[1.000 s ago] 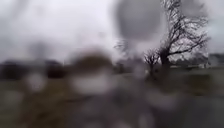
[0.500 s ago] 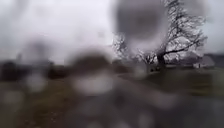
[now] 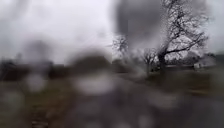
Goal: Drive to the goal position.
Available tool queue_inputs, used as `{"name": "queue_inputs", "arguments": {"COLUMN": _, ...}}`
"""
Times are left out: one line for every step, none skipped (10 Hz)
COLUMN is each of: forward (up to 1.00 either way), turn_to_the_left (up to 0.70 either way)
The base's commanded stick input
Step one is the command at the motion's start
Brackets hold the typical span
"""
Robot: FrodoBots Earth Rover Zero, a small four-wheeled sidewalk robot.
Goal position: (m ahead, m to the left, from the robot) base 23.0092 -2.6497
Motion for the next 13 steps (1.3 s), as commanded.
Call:
{"name": "queue_inputs", "arguments": {"forward": 0.85, "turn_to_the_left": 0.0}}
{"name": "queue_inputs", "arguments": {"forward": 0.85, "turn_to_the_left": 0.0}}
{"name": "queue_inputs", "arguments": {"forward": 0.85, "turn_to_the_left": 0.0}}
{"name": "queue_inputs", "arguments": {"forward": 0.85, "turn_to_the_left": 0.0}}
{"name": "queue_inputs", "arguments": {"forward": 0.85, "turn_to_the_left": 0.0}}
{"name": "queue_inputs", "arguments": {"forward": 0.85, "turn_to_the_left": 0.0}}
{"name": "queue_inputs", "arguments": {"forward": 0.85, "turn_to_the_left": 0.0}}
{"name": "queue_inputs", "arguments": {"forward": 0.85, "turn_to_the_left": 0.0}}
{"name": "queue_inputs", "arguments": {"forward": 0.85, "turn_to_the_left": 0.0}}
{"name": "queue_inputs", "arguments": {"forward": 0.85, "turn_to_the_left": 0.0}}
{"name": "queue_inputs", "arguments": {"forward": 0.85, "turn_to_the_left": 0.0}}
{"name": "queue_inputs", "arguments": {"forward": 0.85, "turn_to_the_left": 0.0}}
{"name": "queue_inputs", "arguments": {"forward": 0.85, "turn_to_the_left": 0.0}}
